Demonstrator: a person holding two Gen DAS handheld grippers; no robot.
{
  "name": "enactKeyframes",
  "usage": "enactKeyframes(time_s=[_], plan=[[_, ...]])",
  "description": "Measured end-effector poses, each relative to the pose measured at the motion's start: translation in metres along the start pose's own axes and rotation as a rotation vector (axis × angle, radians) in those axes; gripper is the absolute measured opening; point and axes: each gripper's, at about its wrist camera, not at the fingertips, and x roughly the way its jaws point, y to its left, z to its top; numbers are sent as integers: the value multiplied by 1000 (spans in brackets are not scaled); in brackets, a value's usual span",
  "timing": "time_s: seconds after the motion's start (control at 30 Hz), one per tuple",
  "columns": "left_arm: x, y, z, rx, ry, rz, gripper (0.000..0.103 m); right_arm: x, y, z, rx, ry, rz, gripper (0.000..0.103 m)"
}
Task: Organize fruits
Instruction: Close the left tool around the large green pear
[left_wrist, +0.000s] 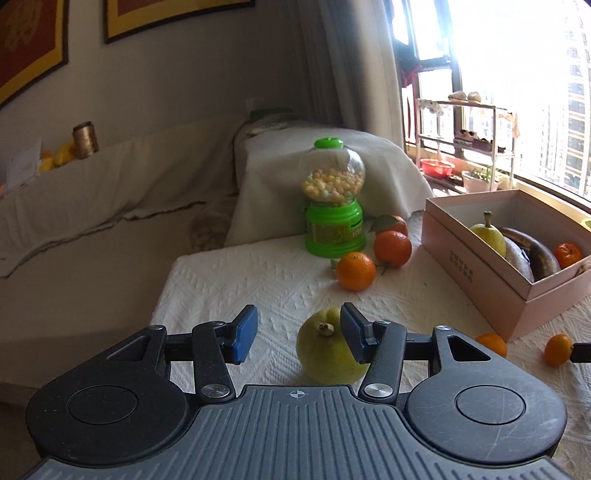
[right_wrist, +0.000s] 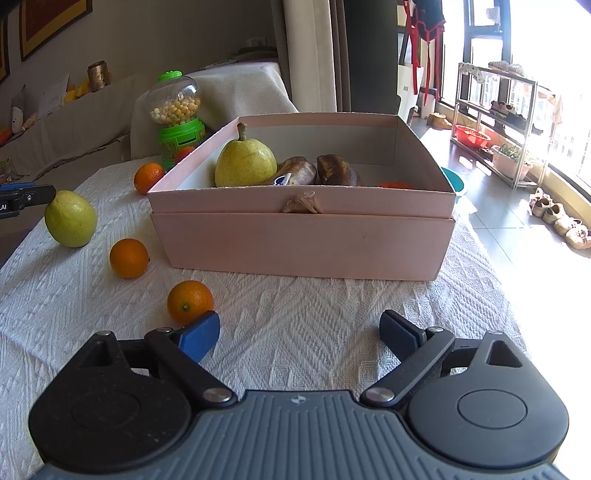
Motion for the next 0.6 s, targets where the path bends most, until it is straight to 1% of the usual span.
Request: enactKeyframes(time_s=[0.1,0.2,0.37,0.43,0.5,0.6], plan=[[1,2,-1,-34,7,-55,56,0,0,0,-1,0,-1,94],[1,-5,-2,-15,4,-78,56,0,0,0,0,0,0,94],[5,-23,-5,28,20,-140,57,0,0,0,0,0,0,94],[4,-29,-6,55,14,-135,58,0,0,0,0,0,0,94],[3,-31,-6,68,-2,-105,60,0,0,0,0,0,0,94],[1,-21,-2,43,-26,-17,60,0,0,0,0,0,0,94]])
